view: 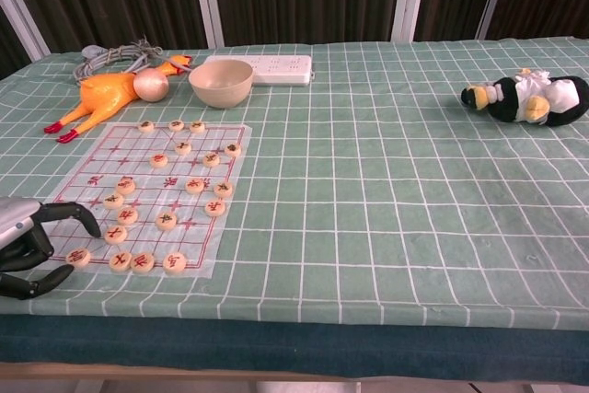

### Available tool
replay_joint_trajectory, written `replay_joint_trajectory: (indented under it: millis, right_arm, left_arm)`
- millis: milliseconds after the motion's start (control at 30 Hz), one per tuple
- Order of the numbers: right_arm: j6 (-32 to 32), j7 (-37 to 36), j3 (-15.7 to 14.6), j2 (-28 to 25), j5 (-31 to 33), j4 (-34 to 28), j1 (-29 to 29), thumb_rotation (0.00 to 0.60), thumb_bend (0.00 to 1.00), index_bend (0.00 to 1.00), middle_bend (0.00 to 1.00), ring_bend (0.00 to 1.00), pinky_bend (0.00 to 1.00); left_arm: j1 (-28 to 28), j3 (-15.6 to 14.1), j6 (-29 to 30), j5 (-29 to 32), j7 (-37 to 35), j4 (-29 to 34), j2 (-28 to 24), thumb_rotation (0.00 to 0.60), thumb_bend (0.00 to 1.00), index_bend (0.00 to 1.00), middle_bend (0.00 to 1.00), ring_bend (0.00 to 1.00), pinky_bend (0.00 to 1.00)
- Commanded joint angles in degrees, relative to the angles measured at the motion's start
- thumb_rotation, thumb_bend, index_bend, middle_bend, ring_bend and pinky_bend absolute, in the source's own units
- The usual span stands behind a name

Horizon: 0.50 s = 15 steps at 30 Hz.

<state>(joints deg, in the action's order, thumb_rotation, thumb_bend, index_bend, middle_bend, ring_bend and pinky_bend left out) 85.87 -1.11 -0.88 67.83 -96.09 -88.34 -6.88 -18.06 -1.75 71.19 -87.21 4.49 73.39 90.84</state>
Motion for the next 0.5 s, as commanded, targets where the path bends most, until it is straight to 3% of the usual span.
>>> replay_joint_trajectory:
  millis: [33, 200, 333, 400, 500]
  right_arm:
    - [-0.2, -0.2, -0.2, -0.1, -0.2, -0.2, -0.1, 0.600, 0.12, 0.00, 0.00, 0.00, 0.00]
    - [0.0, -0.6, -0.3, -0.3, -0.5, -0.3, 0.0, 0.600, 0.12, 0.00, 0.00, 0.00, 0.00]
    - [1.0, -0.8, -0.2, -0.8, -0.6, -0.4, 0.4, 0.600, 0.12, 0.00, 0.00, 0.00, 0.00]
    - [1.0, -0.9, -0.3, -1.4, 0.0, -1.1, 0.7, 0.600, 0.12, 0.00, 0.00, 0.00, 0.00]
    - [0.0, 0.2, -0.3, -2.6, 1.9, -2.7, 1.1, 0.600, 0.12, 0.00, 0.00, 0.00, 0.00]
  left_arm:
    - [0.3, 0.0, 0.8, -0.2, 0.0, 0.6, -0.5, 0.600, 0.39, 0.34, 1.00, 1.00, 1.00]
    - [1.6, -0.3, 4.7, -2.2, 0.9, 3.7, -3.1, 0.600, 0.39, 0.33, 1.00, 1.00, 1.00]
    - [4.9, -1.0, 14.2, -6.4, 0.1, 8.1, -8.2, 0.600, 0.39, 0.31, 1.00, 1.00, 1.00]
    - [7.3, -2.1, 19.4, -8.9, -0.9, 10.1, -11.6, 0.600, 0.39, 0.25, 0.86, 0.87, 0.91]
    - [11.2, -3.6, 24.3, -8.9, -0.2, 14.1, -17.5, 0.600, 0.38, 0.11, 0.32, 0.31, 0.47]
